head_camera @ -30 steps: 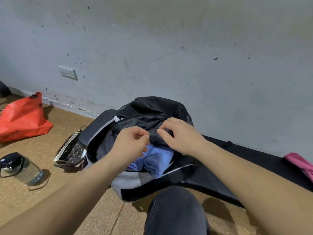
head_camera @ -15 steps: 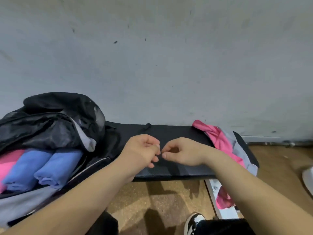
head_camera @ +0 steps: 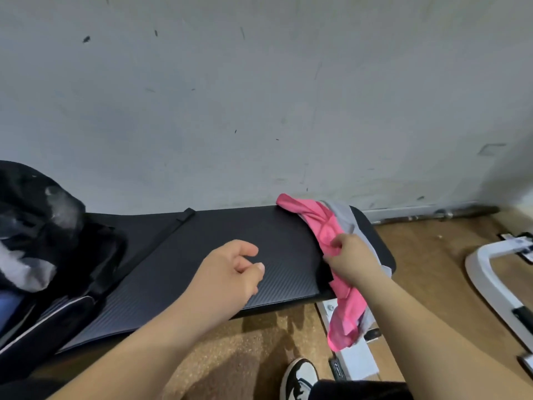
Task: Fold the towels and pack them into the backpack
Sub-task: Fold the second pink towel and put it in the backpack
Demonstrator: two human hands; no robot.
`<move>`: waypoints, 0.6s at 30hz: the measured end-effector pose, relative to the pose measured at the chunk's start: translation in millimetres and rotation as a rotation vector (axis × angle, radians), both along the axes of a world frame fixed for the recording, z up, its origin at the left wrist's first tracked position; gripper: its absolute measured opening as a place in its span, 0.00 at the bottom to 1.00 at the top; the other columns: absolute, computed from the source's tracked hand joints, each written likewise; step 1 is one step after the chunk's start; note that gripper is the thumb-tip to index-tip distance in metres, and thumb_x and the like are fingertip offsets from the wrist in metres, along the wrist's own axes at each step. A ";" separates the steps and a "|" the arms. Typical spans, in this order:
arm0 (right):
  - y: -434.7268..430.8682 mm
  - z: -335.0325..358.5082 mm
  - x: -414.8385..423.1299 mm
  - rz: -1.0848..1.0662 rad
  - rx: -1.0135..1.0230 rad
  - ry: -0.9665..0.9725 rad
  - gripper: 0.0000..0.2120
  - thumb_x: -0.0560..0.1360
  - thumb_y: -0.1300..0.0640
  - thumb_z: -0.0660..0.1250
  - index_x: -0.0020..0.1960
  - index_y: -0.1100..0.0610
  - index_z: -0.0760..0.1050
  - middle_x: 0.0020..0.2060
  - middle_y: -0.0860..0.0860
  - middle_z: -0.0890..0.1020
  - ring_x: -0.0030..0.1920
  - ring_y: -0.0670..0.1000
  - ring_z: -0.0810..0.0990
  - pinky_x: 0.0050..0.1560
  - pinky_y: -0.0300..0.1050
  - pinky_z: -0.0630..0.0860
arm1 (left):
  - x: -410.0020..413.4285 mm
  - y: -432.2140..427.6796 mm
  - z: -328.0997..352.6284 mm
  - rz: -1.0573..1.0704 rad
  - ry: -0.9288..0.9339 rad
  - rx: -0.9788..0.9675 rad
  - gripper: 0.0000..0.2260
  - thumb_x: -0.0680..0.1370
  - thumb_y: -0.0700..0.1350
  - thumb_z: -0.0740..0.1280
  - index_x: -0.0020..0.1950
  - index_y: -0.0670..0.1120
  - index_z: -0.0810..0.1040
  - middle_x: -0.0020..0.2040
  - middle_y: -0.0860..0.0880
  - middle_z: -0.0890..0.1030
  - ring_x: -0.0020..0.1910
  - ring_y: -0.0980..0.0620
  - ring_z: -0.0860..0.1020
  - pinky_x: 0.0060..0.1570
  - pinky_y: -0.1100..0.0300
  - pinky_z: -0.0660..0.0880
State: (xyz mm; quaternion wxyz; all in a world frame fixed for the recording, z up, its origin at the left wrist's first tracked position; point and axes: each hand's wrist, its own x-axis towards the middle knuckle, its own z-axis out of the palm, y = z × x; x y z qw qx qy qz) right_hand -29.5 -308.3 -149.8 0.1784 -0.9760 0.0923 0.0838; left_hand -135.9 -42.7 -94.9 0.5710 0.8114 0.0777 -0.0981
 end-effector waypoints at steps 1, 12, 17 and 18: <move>-2.4 -4.0 2.1 -0.014 -0.002 -0.045 0.11 0.77 0.57 0.68 0.58 0.56 0.82 0.52 0.56 0.86 0.53 0.59 0.84 0.52 0.51 0.80 | 0.7 -3.1 -2.9 -0.006 -0.005 0.009 0.11 0.81 0.48 0.70 0.63 0.55 0.77 0.42 0.52 0.86 0.42 0.51 0.86 0.49 0.48 0.84; 52.3 62.5 -25.7 0.168 0.359 -0.378 0.08 0.84 0.59 0.58 0.48 0.62 0.68 0.35 0.57 0.75 0.34 0.50 0.72 0.36 0.49 0.67 | -4.7 8.7 -4.7 -0.005 -0.117 0.178 0.15 0.82 0.48 0.69 0.68 0.57 0.75 0.47 0.60 0.84 0.40 0.59 0.83 0.41 0.67 0.76; 86.1 95.1 -60.9 0.471 0.771 -0.290 0.05 0.85 0.62 0.60 0.50 0.58 0.70 0.27 0.41 0.74 0.30 0.40 0.70 0.36 0.34 0.68 | -8.9 24.3 -4.5 0.020 -0.382 0.302 0.27 0.80 0.47 0.71 0.77 0.58 0.68 0.67 0.64 0.72 0.57 0.68 0.76 0.51 0.66 0.76; 92.5 98.2 -65.6 0.510 0.854 -0.237 0.05 0.85 0.62 0.61 0.50 0.58 0.70 0.28 0.42 0.73 0.30 0.42 0.69 0.35 0.35 0.67 | -8.9 29.3 -1.6 0.012 -0.439 0.295 0.28 0.79 0.46 0.72 0.77 0.59 0.69 0.69 0.64 0.70 0.61 0.67 0.75 0.52 0.63 0.78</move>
